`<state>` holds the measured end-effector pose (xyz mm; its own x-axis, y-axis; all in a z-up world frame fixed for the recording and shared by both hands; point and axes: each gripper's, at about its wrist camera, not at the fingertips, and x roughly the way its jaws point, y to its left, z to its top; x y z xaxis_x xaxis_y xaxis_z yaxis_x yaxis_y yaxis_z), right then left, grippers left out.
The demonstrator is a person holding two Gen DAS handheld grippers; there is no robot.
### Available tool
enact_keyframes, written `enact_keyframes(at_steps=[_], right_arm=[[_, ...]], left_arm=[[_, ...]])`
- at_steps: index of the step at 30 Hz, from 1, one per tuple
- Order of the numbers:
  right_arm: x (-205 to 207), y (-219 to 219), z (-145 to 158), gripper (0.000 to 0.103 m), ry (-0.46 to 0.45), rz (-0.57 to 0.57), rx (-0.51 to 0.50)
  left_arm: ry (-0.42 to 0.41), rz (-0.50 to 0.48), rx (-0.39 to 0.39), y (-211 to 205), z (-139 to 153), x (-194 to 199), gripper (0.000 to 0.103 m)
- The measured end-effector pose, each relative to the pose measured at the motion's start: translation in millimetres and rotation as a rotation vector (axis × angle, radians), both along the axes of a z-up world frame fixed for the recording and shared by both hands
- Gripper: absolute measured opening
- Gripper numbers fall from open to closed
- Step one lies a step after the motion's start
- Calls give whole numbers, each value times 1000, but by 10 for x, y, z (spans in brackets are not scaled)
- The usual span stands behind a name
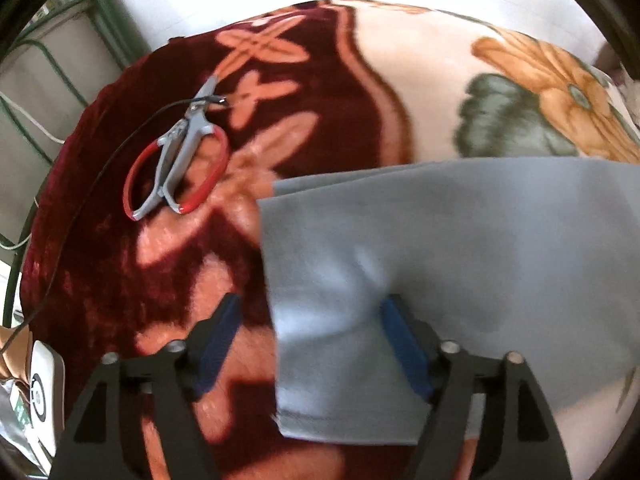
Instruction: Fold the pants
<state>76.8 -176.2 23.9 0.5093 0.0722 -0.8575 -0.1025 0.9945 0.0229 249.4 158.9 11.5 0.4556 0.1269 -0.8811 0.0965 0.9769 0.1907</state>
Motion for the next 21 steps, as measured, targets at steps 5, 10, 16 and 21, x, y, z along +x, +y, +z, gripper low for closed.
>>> enact_keyframes(at_steps=[5,10,16,21], right_arm=[[-94,-34,61,41,37,19,24],[-166,-76,336,41,-24,20,76],[22,-62,402,41,-54,-2,32],[164,-106,227,41,-2,-30,59]], left_arm=[[-10,80,-51,234,59,144,86],[-33,122,-69,486,218,26,85],[52,81,-261,473,147,-147,85],[51,60,-243,231,9,-112,81]])
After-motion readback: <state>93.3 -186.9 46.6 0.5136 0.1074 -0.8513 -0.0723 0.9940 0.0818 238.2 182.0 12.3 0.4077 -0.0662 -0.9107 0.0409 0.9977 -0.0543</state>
